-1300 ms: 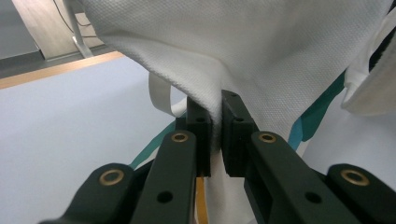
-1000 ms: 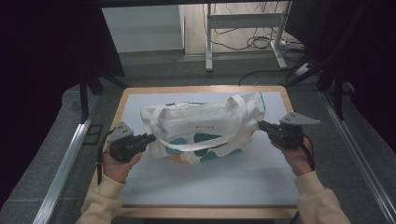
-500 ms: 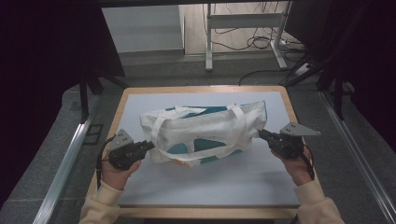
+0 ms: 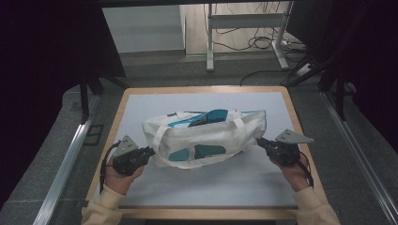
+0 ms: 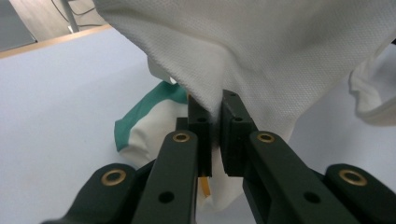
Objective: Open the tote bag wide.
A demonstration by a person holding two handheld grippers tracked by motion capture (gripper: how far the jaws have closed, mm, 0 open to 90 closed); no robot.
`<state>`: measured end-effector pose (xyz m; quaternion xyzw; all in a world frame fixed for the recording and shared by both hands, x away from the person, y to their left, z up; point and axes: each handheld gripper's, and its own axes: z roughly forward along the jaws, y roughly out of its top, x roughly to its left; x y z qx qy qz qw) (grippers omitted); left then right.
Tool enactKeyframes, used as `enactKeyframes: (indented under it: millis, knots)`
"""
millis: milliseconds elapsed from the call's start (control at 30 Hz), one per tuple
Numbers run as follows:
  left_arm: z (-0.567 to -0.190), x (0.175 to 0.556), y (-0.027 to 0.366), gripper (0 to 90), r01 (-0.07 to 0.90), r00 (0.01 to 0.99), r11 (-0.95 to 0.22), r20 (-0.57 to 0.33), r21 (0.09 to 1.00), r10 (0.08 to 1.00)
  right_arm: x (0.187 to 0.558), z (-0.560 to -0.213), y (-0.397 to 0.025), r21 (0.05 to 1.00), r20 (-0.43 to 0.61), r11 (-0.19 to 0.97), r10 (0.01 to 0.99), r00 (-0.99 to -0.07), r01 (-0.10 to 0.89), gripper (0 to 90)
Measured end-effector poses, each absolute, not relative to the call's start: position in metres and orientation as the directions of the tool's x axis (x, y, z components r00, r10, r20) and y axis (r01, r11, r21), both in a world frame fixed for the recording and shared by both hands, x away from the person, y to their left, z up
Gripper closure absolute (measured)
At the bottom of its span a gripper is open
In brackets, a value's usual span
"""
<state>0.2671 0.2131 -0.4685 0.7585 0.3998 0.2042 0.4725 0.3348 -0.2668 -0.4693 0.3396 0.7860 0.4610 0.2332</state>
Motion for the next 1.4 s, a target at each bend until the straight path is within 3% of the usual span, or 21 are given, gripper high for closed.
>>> enactKeyframes:
  millis: [1400]
  knots:
    - [-0.513, 0.294, 0.205, 85.5, 0.549, 0.564, -0.275, -0.106, 0.789, 0.819, 0.345, -0.518, -0.252, 0.787, -0.043, 0.432, 0.752, -0.658, 0.441, 86.0]
